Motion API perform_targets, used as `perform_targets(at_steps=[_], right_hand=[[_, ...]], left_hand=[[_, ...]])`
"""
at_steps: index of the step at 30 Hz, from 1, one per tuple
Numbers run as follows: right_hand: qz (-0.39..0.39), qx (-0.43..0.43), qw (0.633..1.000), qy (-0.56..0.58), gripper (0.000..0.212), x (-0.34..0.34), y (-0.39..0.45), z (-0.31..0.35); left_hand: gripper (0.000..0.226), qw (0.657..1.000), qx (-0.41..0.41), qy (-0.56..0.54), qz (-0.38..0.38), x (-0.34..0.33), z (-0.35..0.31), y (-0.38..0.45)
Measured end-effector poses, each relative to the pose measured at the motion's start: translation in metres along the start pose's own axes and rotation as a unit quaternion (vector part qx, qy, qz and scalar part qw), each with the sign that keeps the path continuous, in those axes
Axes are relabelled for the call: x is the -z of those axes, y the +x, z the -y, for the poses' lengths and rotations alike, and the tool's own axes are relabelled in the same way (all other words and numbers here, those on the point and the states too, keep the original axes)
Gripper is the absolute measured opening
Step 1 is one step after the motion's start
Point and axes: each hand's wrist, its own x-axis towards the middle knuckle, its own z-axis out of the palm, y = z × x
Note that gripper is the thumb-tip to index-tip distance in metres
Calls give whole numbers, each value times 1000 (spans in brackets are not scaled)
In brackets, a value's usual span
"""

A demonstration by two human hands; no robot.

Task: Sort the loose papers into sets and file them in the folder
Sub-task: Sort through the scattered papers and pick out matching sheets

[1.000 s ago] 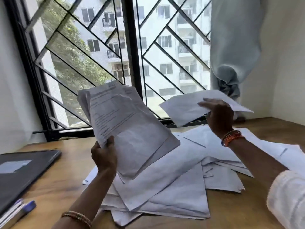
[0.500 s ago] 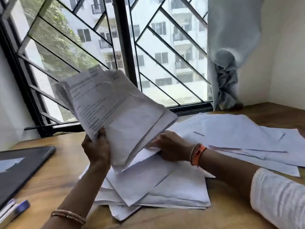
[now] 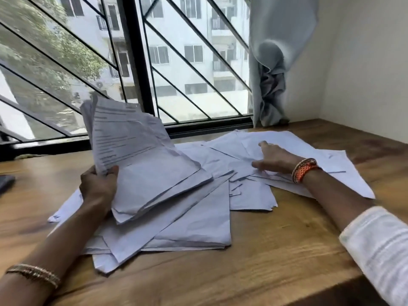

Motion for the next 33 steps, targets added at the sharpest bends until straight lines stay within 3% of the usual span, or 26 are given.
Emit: perform_targets(at_steps=[4,10,12,14,15,17,19,21,23,26,28,33], right_hand=[[-47,-7,994,-98,32,-9,-12,24],[-142,12,966,-218,31,-14,-15,45],[-146,20,975,-164,32,9,-20,46],[-109,81,987,82,36,47,-29,48],[-58,131,954,263,40,66,-40,50],[25,234,815,530,48,96,-63,51],[53,290,720,629,52,107,-75,52],[45,282,694,661,52,104,-69,53],[33,210,723,657,48,90,-52,53],[31,100,806,583,47,56,-27,48],[46,65,840,536,46,31,-20,47],[58,46,866,494,45,-3,-20,54]], left_hand=[[34,1000,-7,-17,18,-3,1,-2],[35,999,-14,-19,27,-1,-5,-10],[30,999,-15,-14,31,0,-8,-11],[30,999,-11,-11,31,1,-9,-12],[31,999,-7,-7,31,1,-9,-13],[31,999,-2,-1,33,2,-10,-15],[31,999,1,0,36,2,-13,-17],[28,999,4,-6,36,2,-14,-17],[26,999,6,-11,38,2,-14,-17],[23,999,8,-21,35,1,-14,-17],[22,999,9,-30,35,0,-14,-17],[7,999,1,-27,40,2,-15,-16]])
